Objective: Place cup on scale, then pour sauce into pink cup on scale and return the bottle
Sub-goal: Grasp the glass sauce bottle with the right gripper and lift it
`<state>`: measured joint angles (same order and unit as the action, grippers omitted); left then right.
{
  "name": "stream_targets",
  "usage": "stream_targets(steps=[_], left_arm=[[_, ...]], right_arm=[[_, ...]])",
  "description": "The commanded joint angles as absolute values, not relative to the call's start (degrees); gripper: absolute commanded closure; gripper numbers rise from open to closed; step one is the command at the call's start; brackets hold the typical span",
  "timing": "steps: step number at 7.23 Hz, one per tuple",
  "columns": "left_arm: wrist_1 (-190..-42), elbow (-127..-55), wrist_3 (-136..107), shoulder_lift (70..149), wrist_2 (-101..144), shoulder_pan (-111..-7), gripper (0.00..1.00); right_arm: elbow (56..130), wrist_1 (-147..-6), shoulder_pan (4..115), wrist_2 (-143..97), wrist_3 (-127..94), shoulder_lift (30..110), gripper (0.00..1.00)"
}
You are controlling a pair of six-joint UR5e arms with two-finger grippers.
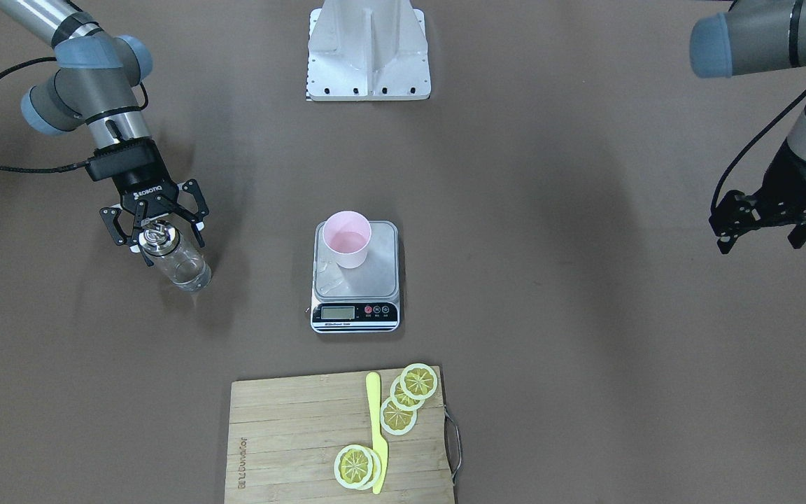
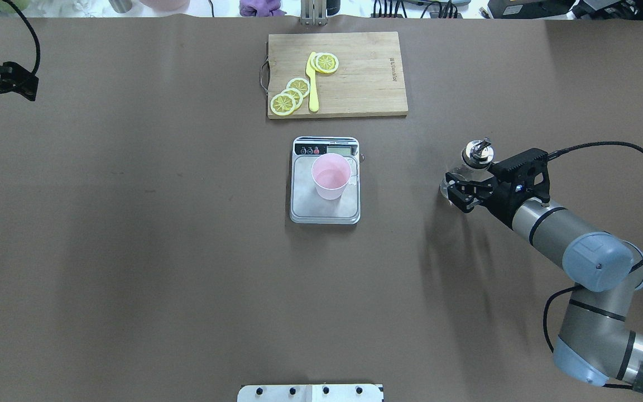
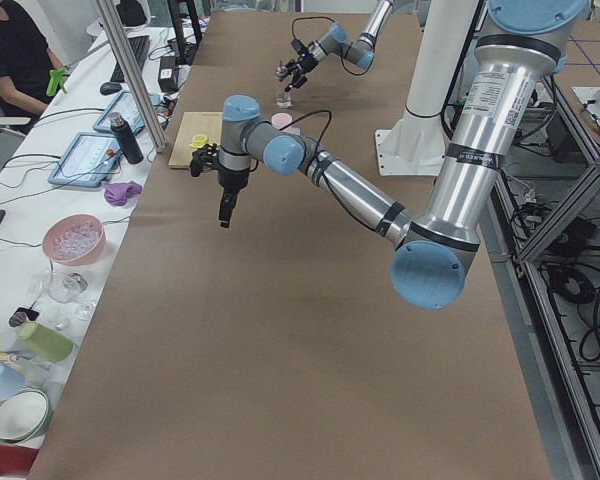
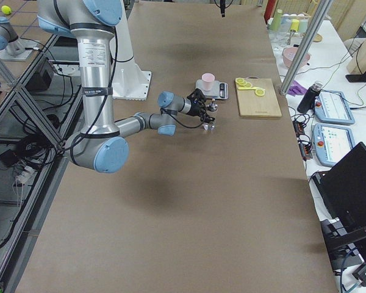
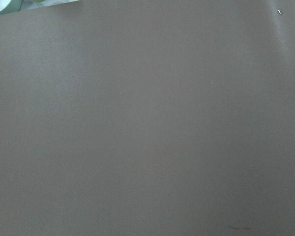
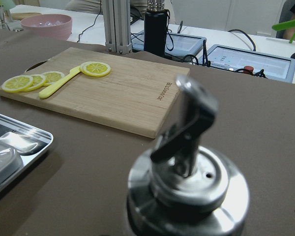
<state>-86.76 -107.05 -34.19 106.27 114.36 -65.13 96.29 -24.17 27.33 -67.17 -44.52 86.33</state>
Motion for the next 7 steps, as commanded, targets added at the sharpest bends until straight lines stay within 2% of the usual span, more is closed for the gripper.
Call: stream_targets(steps=[1,4,5,6,7], left_arm=[[-86.7,-107.1,-34.2,106.5,114.4,-65.0,0.02],[-86.7,-107.0,-34.2,106.5,114.4,-65.0,0.02],[-86.7,-107.0,-34.2,106.5,114.4,-65.0,0.02],[-86.7,-107.0,-34.2,106.5,114.4,-65.0,0.02],[-86.7,-106.9,-34.2,106.5,114.4,-65.0,0.02]], right_arm=[[96.2,-24.2,27.3,-67.1,-44.4,86.3,0.18],[95.9,-24.3,27.8,-67.1,-44.4,86.1,0.31],[95.9,-24.3,28.0,-67.0,-44.4,86.0,0.70],[96.0,-24.8,29.1,-67.1,-42.7,86.0,1.00],[96.3,-26.0,30.7,-67.2,-38.5,86.0,1.00]])
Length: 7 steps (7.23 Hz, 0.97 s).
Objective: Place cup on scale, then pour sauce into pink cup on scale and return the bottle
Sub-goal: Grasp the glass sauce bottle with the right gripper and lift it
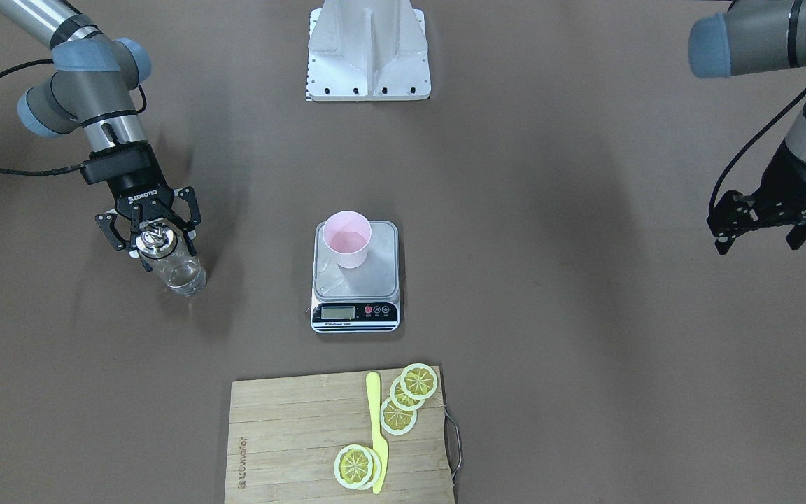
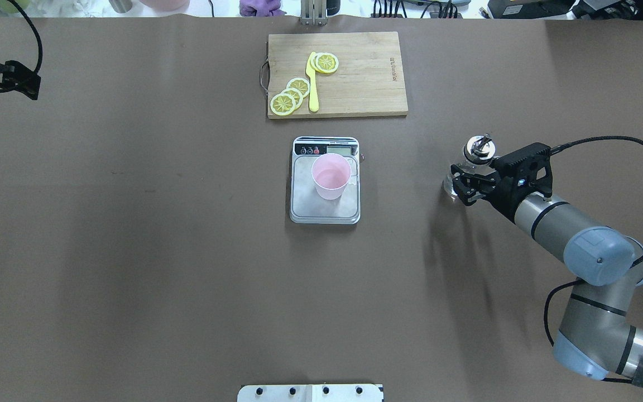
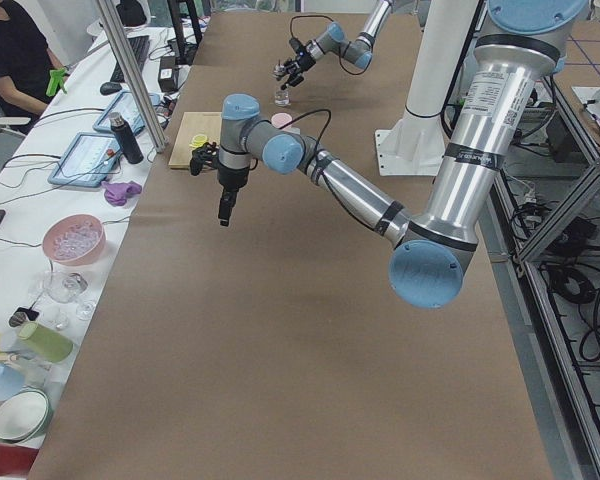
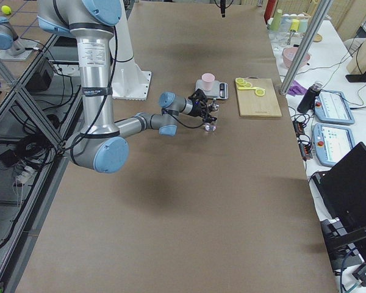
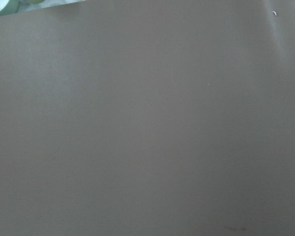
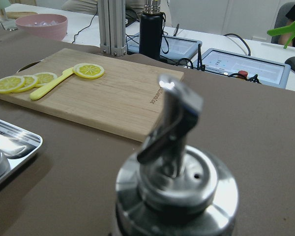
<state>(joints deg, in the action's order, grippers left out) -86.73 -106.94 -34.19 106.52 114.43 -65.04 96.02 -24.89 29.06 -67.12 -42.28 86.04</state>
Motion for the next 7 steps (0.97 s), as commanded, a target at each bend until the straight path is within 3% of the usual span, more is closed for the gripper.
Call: stream_targets(steps=[1,5,7], left_arm=[[-86.6,-106.9,-34.2,106.4,114.4,-65.0,0.02],[-86.6,-106.5,-34.2,106.4,114.4,-65.1,0.02],[-86.7,-106.5,-34.2,106.2,114.4,-65.1,0.02]], right_arm=[[97.8,-29.0,31.9,-67.1,-35.5,84.8,1.00],[111.5,-56.2,33.8,-64.1,-24.8,79.4,1.00],[113.0,-65.0,30.8,-55.1,-13.3,75.8,1.00]])
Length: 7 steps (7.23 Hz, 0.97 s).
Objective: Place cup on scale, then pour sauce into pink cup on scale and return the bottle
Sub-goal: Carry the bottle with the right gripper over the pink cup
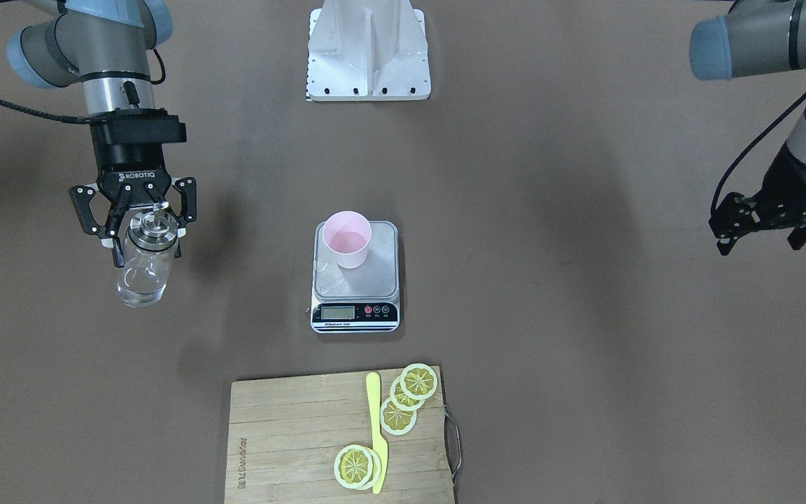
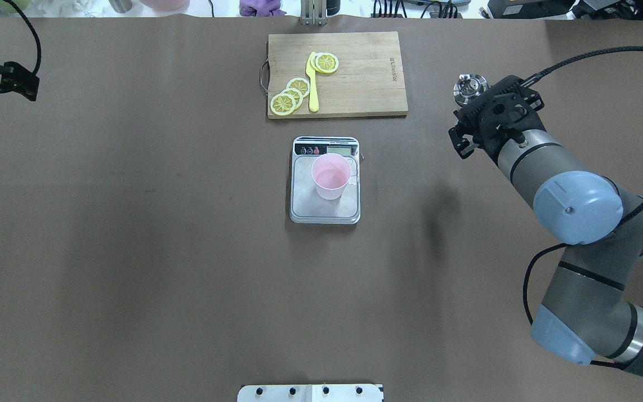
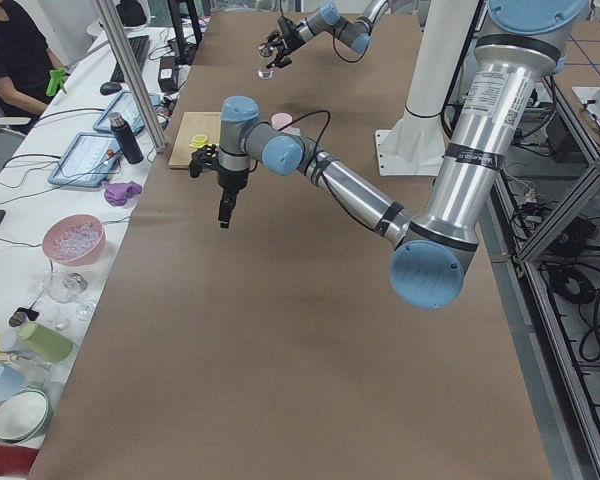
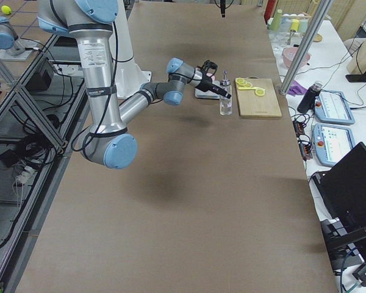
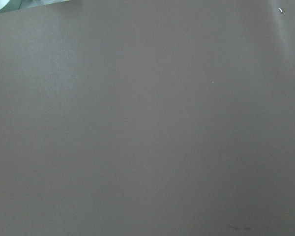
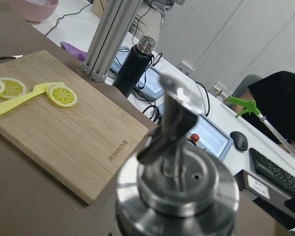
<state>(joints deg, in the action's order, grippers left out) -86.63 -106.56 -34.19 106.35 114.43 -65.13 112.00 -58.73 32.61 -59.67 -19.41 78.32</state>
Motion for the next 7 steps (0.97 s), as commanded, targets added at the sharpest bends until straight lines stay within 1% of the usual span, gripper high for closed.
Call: stream_targets(steps=[1,2,5,7], left_arm=[[-86.7,-106.4,-34.1,105.9,114.4,-65.2,0.02],[-86.7,-106.4,-34.0,105.8,114.4,-65.4,0.02],[-86.7,-106.2,-32.5,104.9,114.4,-65.6,0.02],[-86.7,-105.2,-32.3,104.9,114.3,-65.6,0.02]], right_arm=[[112.9,-71.6,26.9,-50.0,-13.0,72.5,1.00],[112.7,-77.7,23.8,-46.0,-12.7,68.9,1.00],[111.7,-82.0,20.7,-39.7,-1.9,68.3,1.00],[111.5,-88.7,20.0,-36.7,6.6,66.7,1.00]])
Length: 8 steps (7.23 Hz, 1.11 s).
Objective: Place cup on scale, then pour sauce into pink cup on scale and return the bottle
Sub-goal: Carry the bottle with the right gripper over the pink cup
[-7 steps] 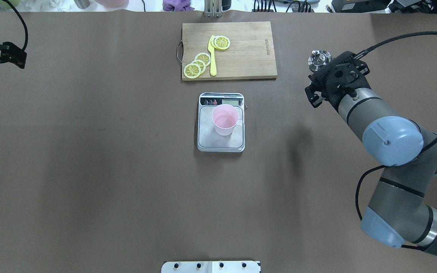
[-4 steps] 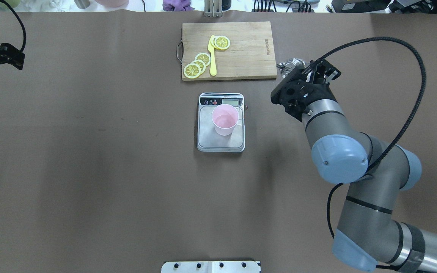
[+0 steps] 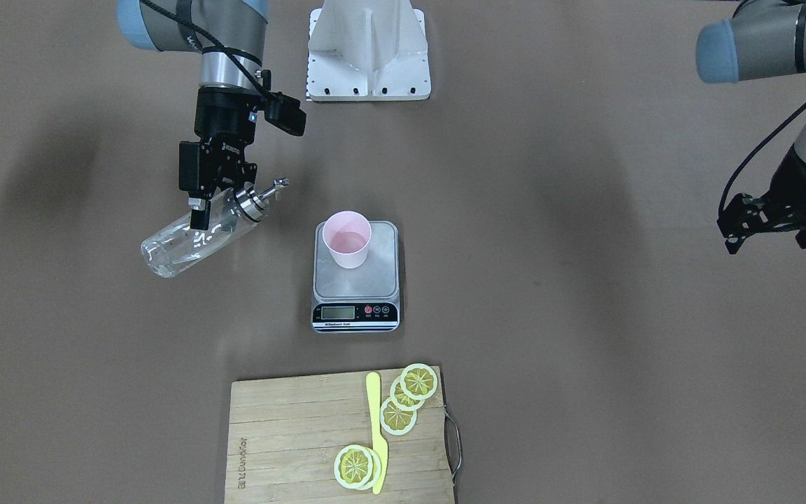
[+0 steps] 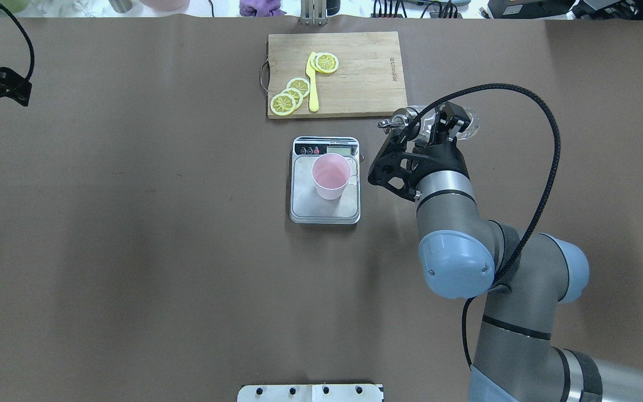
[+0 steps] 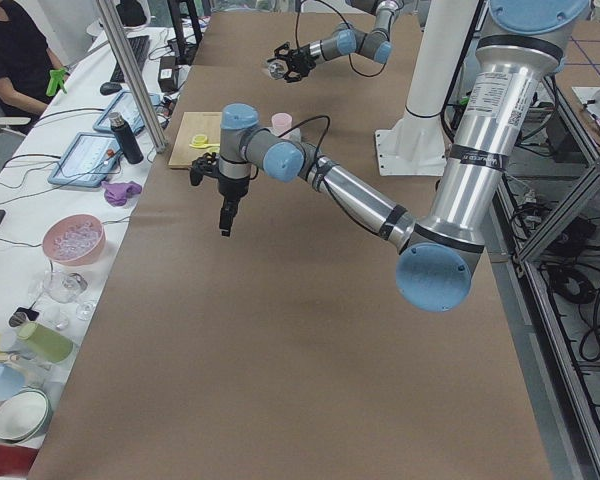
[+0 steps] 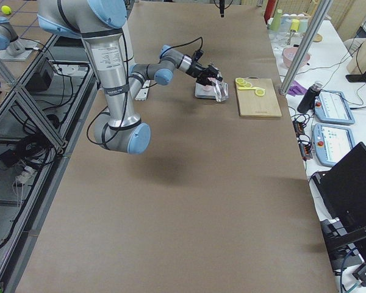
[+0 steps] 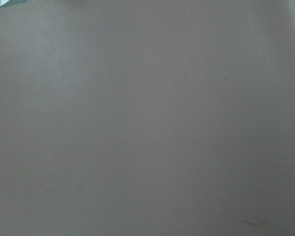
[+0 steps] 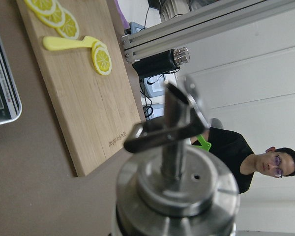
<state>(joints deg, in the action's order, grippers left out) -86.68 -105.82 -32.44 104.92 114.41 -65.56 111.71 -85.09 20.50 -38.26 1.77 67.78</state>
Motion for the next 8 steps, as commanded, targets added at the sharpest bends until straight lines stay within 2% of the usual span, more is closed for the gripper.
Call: stream_targets(steps=[1,6,8], left_arm=[[-86.7,-105.2,-32.3,103.7,114.3,-65.7,0.02],[-86.7,-102.7,-17.7,100.8,114.2,-71.6,0.02],[-86.7,-102.5,-16.0,99.4,114.0,-72.5,0.02]], right_arm=[[110.6,-92.2,19.6,-35.9,7.7,65.8,1.00],[101.2,-93.1,18.7,-34.0,11.7,59.9,1.00],[100.5,-93.0,18.7,-33.8,12.2,60.0,1.00]])
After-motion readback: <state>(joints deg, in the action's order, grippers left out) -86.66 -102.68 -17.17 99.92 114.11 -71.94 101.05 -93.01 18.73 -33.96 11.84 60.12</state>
